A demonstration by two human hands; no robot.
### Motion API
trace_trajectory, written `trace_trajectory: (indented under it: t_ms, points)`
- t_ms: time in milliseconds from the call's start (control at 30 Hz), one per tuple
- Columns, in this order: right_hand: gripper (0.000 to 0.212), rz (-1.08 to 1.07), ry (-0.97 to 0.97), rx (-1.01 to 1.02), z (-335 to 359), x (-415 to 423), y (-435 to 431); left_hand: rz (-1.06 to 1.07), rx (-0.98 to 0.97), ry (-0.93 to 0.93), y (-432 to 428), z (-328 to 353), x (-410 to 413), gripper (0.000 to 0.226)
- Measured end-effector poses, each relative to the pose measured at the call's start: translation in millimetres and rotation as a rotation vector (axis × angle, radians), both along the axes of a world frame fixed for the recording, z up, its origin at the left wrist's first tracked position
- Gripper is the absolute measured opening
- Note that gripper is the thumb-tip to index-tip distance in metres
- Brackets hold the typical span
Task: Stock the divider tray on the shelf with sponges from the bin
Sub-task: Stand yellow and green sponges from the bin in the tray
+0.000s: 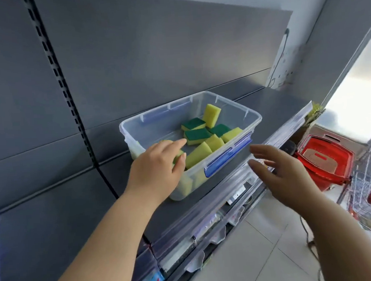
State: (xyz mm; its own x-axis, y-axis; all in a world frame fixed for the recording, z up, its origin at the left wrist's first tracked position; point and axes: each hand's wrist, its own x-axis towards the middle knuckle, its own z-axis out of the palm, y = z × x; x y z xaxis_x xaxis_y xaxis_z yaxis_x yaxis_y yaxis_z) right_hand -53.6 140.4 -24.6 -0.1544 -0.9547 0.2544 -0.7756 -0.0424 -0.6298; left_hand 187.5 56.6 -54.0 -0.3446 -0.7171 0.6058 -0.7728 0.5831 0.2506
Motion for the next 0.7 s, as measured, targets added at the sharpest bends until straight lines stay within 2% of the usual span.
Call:
trace_trajectory:
  t_ms: [300,433,533,700]
  points:
    - [0.031,0.218,-0.019,-0.094,6.9,-33.8,-128.6,0.176,0.053,0.019,-61.3,-4.8,-22.4,0.041]
    - [0.034,0.327,0.069,-0.082,6.6,-58.2,-198.5,0.293,0.076,0.012,-82.2,-1.1,-39.3,0.043]
    - [0.04,0.42,0.336,-0.025,7.8,-71.9,-257.6,0.385,0.114,0.012,-94.9,3.5,-50.1,0.046]
    - [0.042,0.606,0.971,0.152,-11.6,-80.9,-359.5,0.533,0.104,-0.103,-109.8,8.0,-67.9,0.026]
